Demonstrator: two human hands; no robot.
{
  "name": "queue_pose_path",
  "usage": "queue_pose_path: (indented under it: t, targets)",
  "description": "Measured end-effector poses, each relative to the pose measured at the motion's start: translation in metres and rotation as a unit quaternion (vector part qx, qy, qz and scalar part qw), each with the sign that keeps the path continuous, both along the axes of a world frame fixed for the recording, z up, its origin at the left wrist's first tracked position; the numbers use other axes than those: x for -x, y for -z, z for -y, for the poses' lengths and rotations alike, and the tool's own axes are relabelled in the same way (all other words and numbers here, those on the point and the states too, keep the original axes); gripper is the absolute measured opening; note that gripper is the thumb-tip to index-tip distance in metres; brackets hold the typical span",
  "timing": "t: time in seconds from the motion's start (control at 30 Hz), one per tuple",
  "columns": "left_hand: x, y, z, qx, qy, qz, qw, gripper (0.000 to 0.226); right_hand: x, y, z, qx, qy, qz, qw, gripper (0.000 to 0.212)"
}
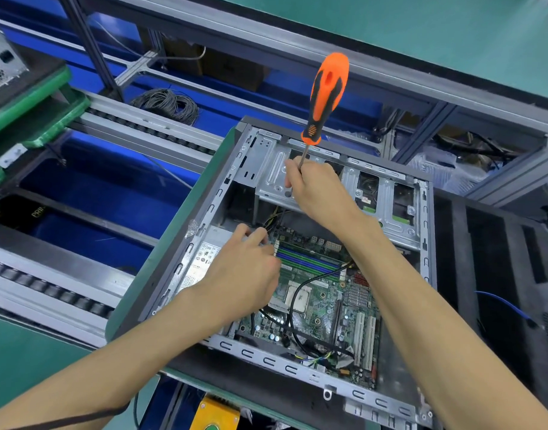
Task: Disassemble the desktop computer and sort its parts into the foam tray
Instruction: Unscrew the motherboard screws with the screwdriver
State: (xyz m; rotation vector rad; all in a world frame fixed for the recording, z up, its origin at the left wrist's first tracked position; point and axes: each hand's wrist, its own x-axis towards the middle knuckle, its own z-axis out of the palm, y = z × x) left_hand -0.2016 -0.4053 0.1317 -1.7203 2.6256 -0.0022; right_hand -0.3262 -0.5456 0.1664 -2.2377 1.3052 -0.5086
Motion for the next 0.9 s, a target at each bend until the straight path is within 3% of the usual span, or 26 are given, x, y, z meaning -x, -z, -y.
queue_pose_path:
  t: [0.07,0.1,0.13,0.2,0.27,0.37,0.47,0.57,0.7,0.9]
  targets:
    - [-0.001,-0.002,0.002,-0.019,-0.006,-0.043,0.999,0.028,0.002,-0.005,0.002,-0.017,-0.014,-0.028,0.999,0.036]
    - [-0.001,-0.005,0.004,-0.037,-0.017,-0.105,0.994,0.024,0.002,-0.006,0.003,-0.027,-0.016,-0.042,0.999,0.033]
    - [-0.002,-0.011,0.007,-0.060,-0.042,-0.193,0.978,0.019,0.001,-0.008,0.004,-0.041,-0.016,-0.054,0.998,0.031]
    - [-0.007,-0.028,0.017,-0.093,-0.110,-0.374,0.916,0.013,0.000,-0.010,0.005,-0.066,-0.013,-0.063,0.996,0.028]
    - [-0.014,-0.049,0.030,-0.039,-0.161,-0.470,0.867,0.014,0.000,-0.012,0.005,-0.076,-0.016,-0.068,0.995,0.027]
    - [-0.025,-0.090,0.052,0.041,-0.149,-0.531,0.833,0.038,0.000,-0.015,0.005,-0.087,-0.027,-0.067,0.994,0.021]
    - [-0.024,-0.126,0.070,0.060,-0.049,-0.547,0.834,0.061,0.001,-0.017,0.007,-0.091,-0.035,-0.067,0.993,0.018]
    - [-0.014,-0.149,0.083,0.065,0.015,-0.510,0.858,0.055,0.001,-0.018,0.009,-0.100,-0.042,-0.081,0.991,0.017]
    - [-0.010,-0.161,0.092,0.136,0.001,-0.425,0.895,0.036,0.003,-0.018,0.009,-0.088,-0.046,-0.085,0.991,0.017]
    - [-0.009,-0.167,0.100,0.226,-0.050,-0.288,0.929,0.039,0.009,-0.010,0.000,-0.039,-0.034,-0.011,0.999,0.019]
